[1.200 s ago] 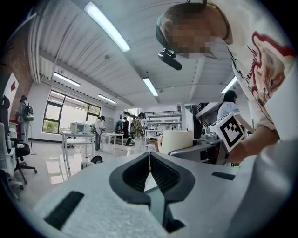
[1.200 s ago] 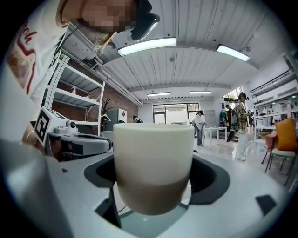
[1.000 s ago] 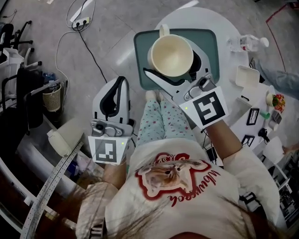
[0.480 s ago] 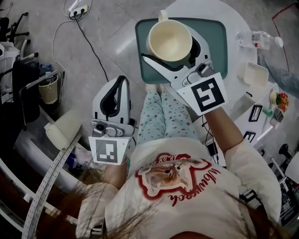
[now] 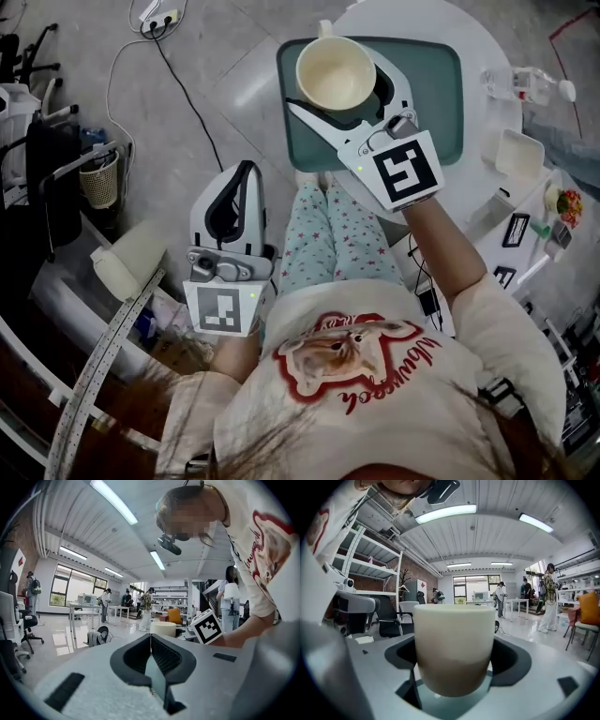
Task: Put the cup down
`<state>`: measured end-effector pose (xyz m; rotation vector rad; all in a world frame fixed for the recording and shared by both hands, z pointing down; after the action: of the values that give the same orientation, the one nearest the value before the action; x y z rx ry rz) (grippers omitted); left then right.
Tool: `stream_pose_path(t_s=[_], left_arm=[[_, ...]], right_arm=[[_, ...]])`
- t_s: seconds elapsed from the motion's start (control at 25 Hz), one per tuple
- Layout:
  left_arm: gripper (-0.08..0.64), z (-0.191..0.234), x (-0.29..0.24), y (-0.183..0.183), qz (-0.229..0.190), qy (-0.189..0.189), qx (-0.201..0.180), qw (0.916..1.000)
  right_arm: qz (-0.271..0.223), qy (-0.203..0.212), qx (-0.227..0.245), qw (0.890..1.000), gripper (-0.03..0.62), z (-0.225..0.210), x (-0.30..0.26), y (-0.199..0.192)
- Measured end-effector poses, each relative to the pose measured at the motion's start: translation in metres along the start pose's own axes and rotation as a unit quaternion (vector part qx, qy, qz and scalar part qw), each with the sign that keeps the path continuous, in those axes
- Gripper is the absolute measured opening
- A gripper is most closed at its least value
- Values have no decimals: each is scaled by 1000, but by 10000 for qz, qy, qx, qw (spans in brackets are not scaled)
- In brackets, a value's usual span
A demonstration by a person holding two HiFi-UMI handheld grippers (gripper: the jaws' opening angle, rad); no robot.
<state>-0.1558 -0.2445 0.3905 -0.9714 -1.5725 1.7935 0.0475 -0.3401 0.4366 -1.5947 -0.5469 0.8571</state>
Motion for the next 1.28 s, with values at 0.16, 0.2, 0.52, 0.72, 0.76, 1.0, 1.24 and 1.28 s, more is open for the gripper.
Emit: stream_pose_path(t_s=[0.16,0.2,0.52,0.72,0.76,1.0,1.24,1.28], left_arm=[[15,1,2,-1,27,47,32,10000],[15,2,3,-1,32,55,45,10000],[15,2,5,-5,49,91,121,9999],[15,4,11,-11,123,160,197,9996],[15,5,12,-12,138,168,182,9996],[15,6,18,-12,82,211,186,9996],[15,4,20,-5,22,188,107,9998],[15,4,20,-5,14,189,102,9998]], right_arm=[[111,-5,-15,9999,416,-2,-7,-8],[156,-7,26,9999,416,-3,-9,-11],[404,0,25,9992,416,-6,-19,-26],[526,7,60,9986,416,-6,-28,-35],[555,8,75,9984,416,-6,-29,-36],[711,-22,89,9974,416,-8,-34,-45],[739,-82,-30,9972,416,-12,-35,-48],[744,-87,-2,9972,416,-13,-35,-49]])
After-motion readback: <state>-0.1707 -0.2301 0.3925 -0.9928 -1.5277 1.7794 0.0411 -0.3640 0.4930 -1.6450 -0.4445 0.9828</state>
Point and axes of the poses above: the fingertips, and each gripper's own axes: x backward along the fingers, z to its left, y out of its top, the point moved 10 cm from there along x, backward along the fingers, and after that the axes turned 1 degree about -x, right-handed, at the moved point
